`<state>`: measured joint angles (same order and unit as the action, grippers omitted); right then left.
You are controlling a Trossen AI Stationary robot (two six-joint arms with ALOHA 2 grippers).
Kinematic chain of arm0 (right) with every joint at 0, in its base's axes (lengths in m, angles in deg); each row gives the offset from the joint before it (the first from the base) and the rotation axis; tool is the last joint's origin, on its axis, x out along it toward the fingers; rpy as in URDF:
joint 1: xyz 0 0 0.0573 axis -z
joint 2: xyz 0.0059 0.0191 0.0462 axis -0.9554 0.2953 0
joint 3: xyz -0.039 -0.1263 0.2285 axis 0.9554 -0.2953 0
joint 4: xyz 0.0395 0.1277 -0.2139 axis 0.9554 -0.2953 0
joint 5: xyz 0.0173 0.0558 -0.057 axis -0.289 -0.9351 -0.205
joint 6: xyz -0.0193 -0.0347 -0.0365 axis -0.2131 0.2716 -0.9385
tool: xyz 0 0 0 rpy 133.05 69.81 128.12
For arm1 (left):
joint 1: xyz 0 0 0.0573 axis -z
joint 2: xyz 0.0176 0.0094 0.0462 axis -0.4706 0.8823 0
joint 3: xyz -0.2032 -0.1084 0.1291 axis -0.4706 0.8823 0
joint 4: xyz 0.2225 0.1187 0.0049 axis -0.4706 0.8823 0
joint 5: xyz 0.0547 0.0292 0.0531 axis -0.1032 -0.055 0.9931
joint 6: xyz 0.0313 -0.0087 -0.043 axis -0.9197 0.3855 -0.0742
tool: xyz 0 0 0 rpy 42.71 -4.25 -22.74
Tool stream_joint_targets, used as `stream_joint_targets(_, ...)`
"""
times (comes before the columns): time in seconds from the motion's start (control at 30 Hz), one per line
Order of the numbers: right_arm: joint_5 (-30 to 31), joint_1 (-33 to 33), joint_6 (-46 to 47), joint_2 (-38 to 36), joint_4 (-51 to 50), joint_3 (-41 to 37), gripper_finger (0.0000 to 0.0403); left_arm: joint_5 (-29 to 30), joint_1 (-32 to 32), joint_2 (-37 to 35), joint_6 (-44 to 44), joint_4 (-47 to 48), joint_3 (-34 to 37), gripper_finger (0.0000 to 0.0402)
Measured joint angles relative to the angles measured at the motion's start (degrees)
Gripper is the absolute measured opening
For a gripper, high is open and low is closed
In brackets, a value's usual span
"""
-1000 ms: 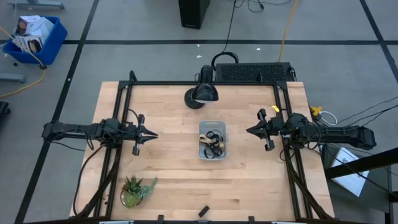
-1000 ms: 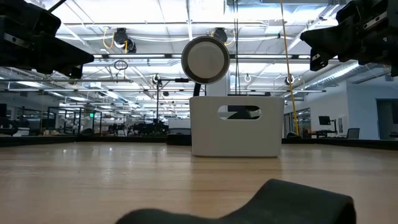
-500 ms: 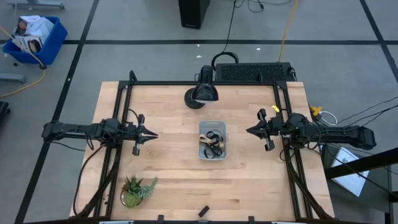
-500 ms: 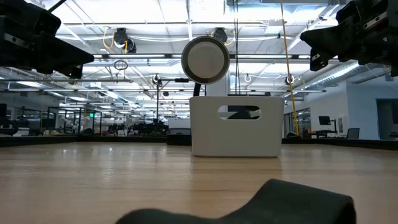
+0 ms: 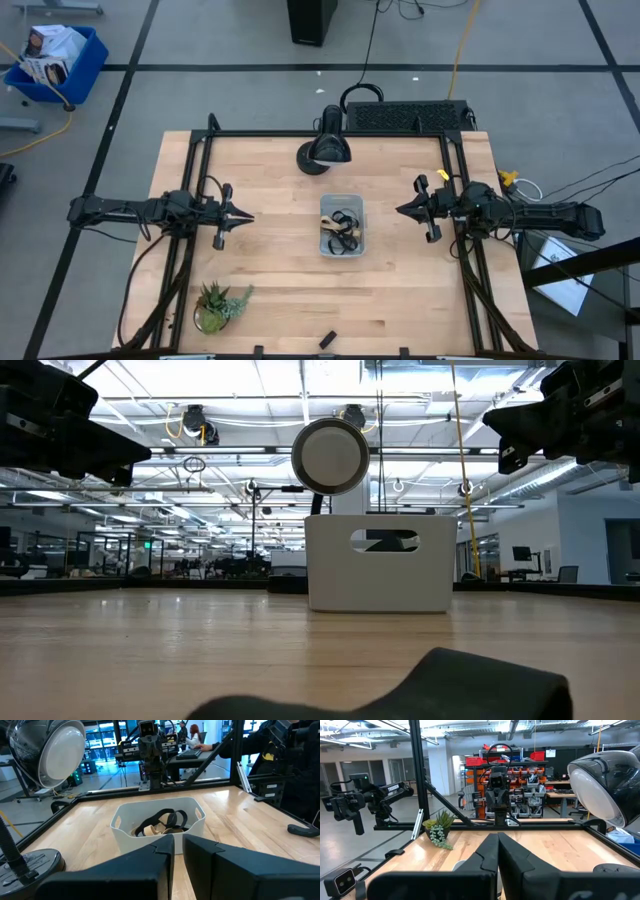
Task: Pick and place rubber bands into bin
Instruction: Return to home position
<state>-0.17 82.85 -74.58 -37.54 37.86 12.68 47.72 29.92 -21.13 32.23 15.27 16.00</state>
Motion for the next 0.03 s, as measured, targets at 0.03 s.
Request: stream_joint_targets(0.03,0.0,0.0,0.0,0.0,0.0,0.0,0.0000,0.0,0.0,0.0,0.0,0.0,0.0,0.0047)
